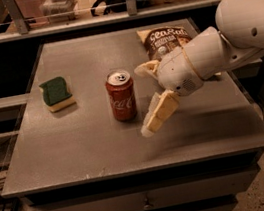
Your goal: Knock coke can over
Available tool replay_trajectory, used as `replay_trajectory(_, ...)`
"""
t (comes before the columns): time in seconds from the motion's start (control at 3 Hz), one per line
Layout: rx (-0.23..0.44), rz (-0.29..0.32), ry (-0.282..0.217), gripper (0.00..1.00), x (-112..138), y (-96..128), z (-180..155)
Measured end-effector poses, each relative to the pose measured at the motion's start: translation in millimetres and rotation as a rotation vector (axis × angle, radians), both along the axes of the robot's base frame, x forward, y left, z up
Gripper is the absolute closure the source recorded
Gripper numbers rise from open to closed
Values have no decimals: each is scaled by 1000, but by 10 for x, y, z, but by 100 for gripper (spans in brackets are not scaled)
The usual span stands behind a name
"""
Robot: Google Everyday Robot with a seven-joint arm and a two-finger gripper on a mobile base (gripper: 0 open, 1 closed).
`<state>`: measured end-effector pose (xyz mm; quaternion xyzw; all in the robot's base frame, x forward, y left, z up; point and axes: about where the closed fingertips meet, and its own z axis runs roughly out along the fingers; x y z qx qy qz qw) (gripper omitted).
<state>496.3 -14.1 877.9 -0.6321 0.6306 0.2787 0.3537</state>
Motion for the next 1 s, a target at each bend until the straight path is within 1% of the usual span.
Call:
replay_trajectory(0.33, 59, 24, 12, 16, 107, 281, -53)
replay_trajectory(0.67, 112, 47, 29, 41, 179, 540, -82)
replay_trajectory(1.0, 91, 72, 7, 64, 228, 696, -42)
